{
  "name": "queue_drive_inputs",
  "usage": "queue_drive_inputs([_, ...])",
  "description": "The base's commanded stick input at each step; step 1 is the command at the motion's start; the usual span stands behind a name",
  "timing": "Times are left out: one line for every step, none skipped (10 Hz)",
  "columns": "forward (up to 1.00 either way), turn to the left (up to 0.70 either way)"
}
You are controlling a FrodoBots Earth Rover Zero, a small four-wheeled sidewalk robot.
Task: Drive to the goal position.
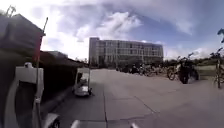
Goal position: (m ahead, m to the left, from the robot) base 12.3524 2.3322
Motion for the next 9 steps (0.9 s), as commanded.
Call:
queue_drive_inputs([1.0, -0.2])
queue_drive_inputs([1.0, 0.0])
queue_drive_inputs([1.0, 0.0])
queue_drive_inputs([1.0, 0.0])
queue_drive_inputs([1.0, 0.0])
queue_drive_inputs([1.0, 0.0])
queue_drive_inputs([1.0, 0.0])
queue_drive_inputs([1.0, 0.0])
queue_drive_inputs([1.0, 0.0])
